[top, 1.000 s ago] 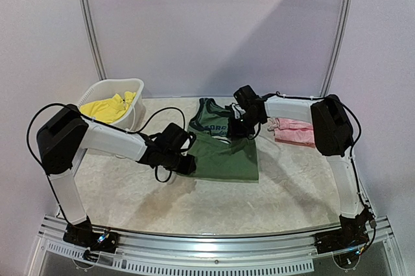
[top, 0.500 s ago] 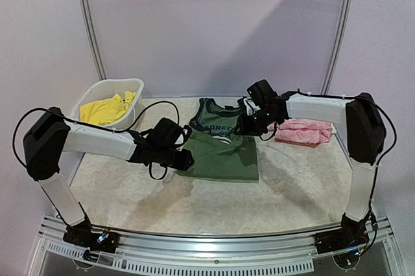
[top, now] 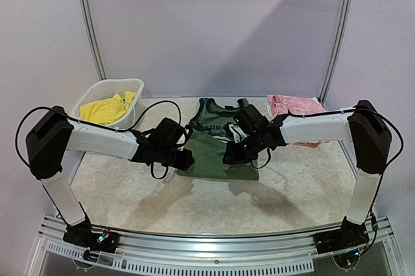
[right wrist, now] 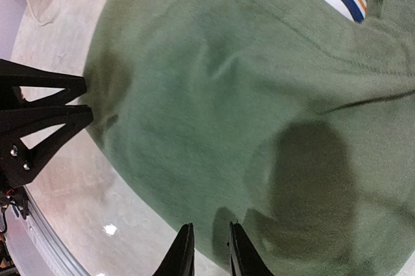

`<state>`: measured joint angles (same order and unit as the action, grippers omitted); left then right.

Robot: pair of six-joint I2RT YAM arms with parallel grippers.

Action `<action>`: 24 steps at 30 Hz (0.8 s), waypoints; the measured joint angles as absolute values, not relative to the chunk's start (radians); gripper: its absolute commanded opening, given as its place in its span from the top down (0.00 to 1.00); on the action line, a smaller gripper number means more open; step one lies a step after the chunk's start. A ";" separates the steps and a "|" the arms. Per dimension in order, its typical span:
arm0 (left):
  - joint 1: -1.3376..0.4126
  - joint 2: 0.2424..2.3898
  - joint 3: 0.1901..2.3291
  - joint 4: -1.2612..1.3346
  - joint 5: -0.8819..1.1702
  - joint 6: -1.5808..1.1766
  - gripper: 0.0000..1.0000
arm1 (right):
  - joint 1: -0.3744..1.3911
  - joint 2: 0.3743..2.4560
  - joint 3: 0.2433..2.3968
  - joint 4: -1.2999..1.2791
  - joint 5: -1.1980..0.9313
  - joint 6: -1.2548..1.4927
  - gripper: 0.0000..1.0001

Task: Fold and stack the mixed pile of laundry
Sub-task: Adjust the 2/3-rectangle-folded tank top at the center of the board.

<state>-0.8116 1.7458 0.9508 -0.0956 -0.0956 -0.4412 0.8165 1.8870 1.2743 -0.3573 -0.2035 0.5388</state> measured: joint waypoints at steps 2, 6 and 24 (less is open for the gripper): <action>-0.812 1.762 0.952 -0.095 -0.096 -0.441 0.70 | 0.811 1.890 1.246 -0.349 -0.203 0.545 0.81; -0.812 1.786 0.952 -0.095 -0.095 -0.442 0.70 | 0.807 1.897 1.196 -0.344 -0.196 0.551 0.82; -0.862 1.751 0.813 0.013 -0.104 -0.512 0.72 | 0.826 1.832 1.006 -0.207 -0.177 0.613 0.81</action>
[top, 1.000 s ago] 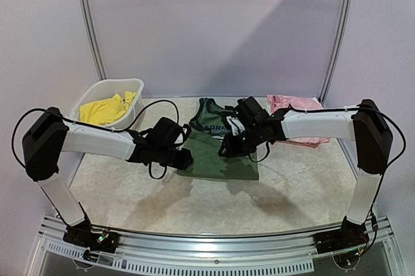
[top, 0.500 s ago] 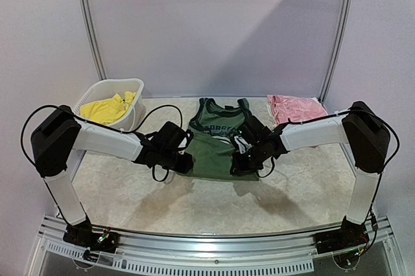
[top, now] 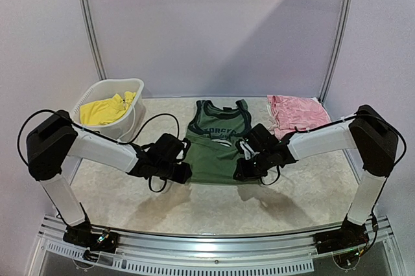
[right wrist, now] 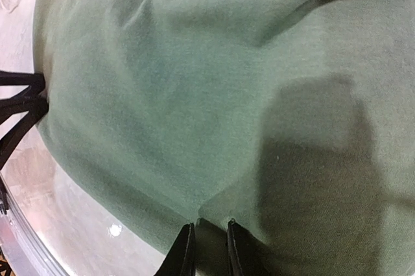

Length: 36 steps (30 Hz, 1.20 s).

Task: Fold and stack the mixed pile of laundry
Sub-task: Adjust the 2/3-rectangle-folded tank top at the center of the board.

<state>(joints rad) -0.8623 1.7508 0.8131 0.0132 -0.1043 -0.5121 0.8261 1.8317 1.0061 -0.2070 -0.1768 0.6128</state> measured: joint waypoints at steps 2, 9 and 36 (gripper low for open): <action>-0.889 1.734 0.790 0.022 -0.114 -0.534 0.72 | 0.839 1.814 0.987 -0.207 -0.164 0.628 0.81; -0.987 1.653 0.692 0.043 -0.158 -0.628 0.72 | 0.907 1.729 0.893 -0.210 -0.103 0.719 0.81; -1.089 1.267 0.662 -0.310 -0.418 -0.674 0.00 | 0.981 1.346 0.836 -0.528 0.224 0.851 0.25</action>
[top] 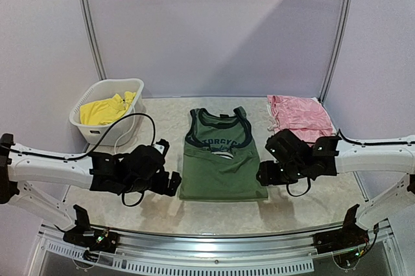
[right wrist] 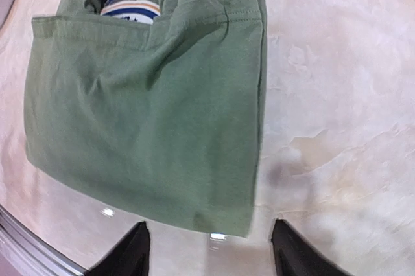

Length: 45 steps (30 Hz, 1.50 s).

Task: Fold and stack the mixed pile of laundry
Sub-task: Adjust the 2/3-rectangle-folded tank top at the center of the board, then pick up the 2/3-rectangle-folded tank top from the center of the board.

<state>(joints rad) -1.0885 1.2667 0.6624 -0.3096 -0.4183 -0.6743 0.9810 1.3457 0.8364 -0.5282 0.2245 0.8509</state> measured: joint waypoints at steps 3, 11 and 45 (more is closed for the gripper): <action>-1.089 1.233 0.651 -0.331 -0.448 -0.675 0.02 | 0.981 1.298 0.793 -0.540 0.247 0.878 0.11; -1.089 1.163 0.570 -0.319 -0.397 -0.665 0.18 | 0.981 1.169 0.624 -0.530 0.309 0.981 0.08; -1.089 1.330 0.429 0.033 -0.073 -0.839 0.52 | 0.837 1.309 0.357 0.117 -0.147 1.022 0.74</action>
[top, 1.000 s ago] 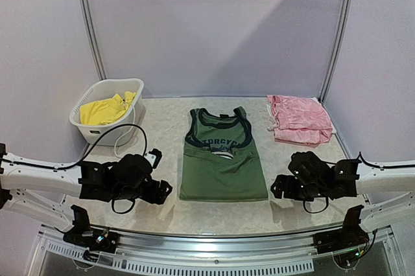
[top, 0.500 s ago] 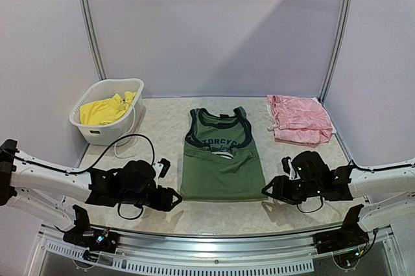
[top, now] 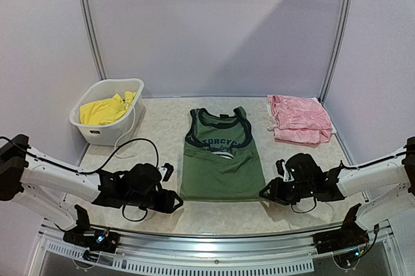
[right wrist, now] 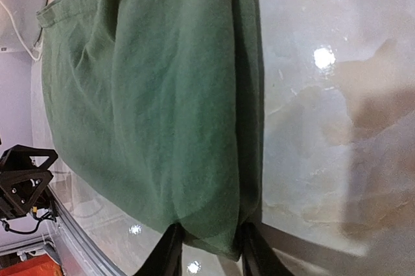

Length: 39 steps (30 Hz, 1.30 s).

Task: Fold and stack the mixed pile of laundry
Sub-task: Pick up the 2/3-rectangle-folded tank top from the center of the board.

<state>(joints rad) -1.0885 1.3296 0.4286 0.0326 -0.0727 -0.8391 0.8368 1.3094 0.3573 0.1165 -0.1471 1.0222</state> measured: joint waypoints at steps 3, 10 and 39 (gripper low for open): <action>-1.089 1.339 0.429 0.033 -0.080 -0.841 0.53 | 0.836 1.327 0.354 0.136 -0.151 1.021 0.82; -1.089 1.382 0.435 0.062 -0.098 -0.840 0.58 | 0.834 1.331 0.346 0.138 -0.152 1.016 0.92; -1.089 1.565 0.487 0.260 -0.112 -0.841 1.00 | 0.834 1.364 0.341 0.189 -0.173 1.004 1.00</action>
